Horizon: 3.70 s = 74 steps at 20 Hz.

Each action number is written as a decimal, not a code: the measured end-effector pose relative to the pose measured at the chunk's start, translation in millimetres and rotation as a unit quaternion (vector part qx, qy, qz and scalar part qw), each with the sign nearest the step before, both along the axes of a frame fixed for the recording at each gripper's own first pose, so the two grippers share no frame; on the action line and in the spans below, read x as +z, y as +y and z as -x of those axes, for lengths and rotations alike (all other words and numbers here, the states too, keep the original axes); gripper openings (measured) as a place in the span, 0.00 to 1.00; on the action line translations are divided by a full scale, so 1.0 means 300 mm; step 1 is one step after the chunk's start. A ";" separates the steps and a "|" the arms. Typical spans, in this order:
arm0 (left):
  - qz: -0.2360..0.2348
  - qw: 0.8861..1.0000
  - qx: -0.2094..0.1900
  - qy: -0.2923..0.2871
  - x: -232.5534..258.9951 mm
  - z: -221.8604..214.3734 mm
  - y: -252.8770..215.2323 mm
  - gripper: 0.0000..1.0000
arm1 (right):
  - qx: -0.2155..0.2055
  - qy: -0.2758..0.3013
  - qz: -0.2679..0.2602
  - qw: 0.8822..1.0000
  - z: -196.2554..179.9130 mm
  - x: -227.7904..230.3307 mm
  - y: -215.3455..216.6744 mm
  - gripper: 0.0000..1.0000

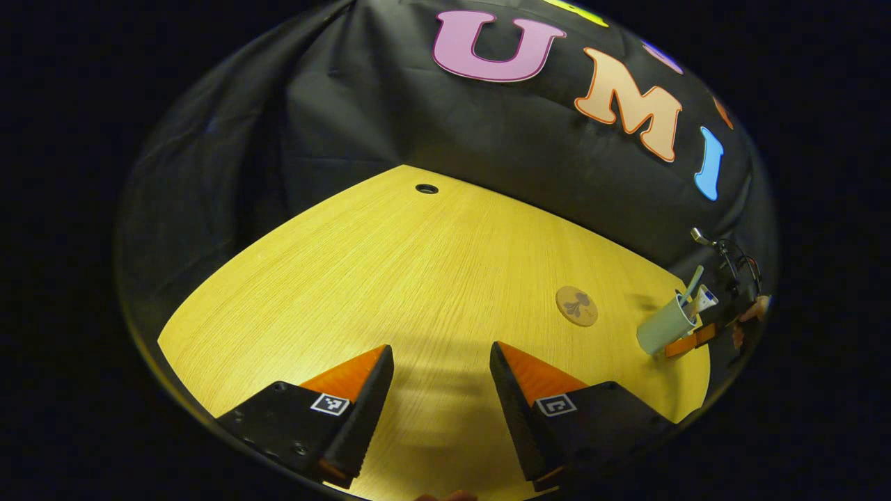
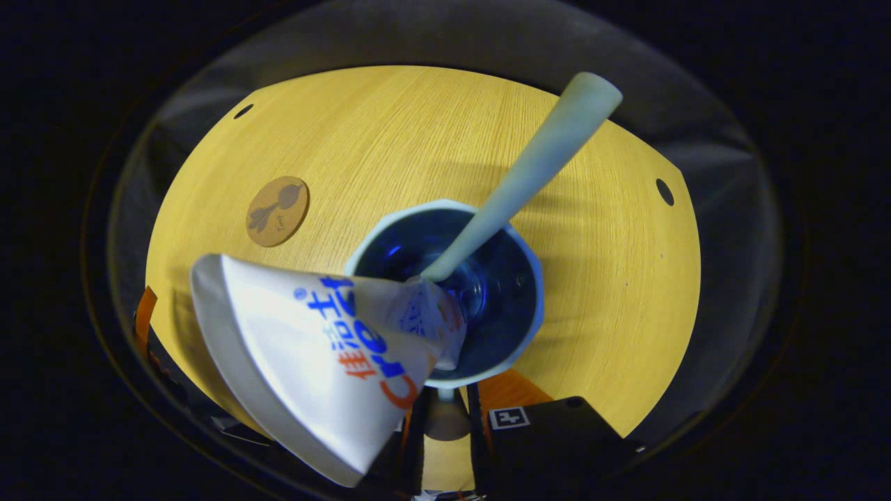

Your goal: Put the toothbrush and toothpaste on the desktop into the cup, then pick up the cup and place it on the coaster on the desktop.

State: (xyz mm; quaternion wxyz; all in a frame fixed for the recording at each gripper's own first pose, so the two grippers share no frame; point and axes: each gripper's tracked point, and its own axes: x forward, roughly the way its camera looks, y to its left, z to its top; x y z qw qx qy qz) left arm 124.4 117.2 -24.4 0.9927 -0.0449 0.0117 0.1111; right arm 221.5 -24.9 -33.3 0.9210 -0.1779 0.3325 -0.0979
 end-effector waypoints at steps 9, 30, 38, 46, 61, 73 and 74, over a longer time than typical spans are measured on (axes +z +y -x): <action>0.000 0.999 -0.044 0.013 -0.010 -0.024 -0.075 0.81 | 0.010 0.006 -0.026 1.000 0.020 -0.013 0.094 0.28; 0.028 0.997 -0.049 0.056 -0.125 0.015 -0.008 0.82 | 0.114 0.020 0.035 0.993 -0.153 0.038 0.565 0.28; 0.018 0.996 -0.050 0.069 -0.124 -0.015 0.034 0.82 | 0.110 0.030 0.048 0.992 -0.171 0.016 0.568 0.28; -0.002 0.994 -0.079 0.070 -0.106 -0.028 -0.027 0.82 | 0.160 0.011 -0.010 0.987 -0.077 0.018 0.647 1.00; -0.076 0.983 -0.144 0.082 -0.084 0.009 -0.261 0.82 | 0.090 -0.241 -0.072 0.964 0.357 0.179 0.292 0.96; -0.045 0.987 -0.144 0.057 -0.104 0.071 -0.681 0.81 | 0.075 -0.327 -0.121 0.934 0.677 0.105 -0.071 0.99; -0.047 0.987 -0.140 0.056 -0.102 0.073 -0.692 0.81 | 0.077 -0.331 -0.128 0.932 0.688 0.104 -0.077 0.96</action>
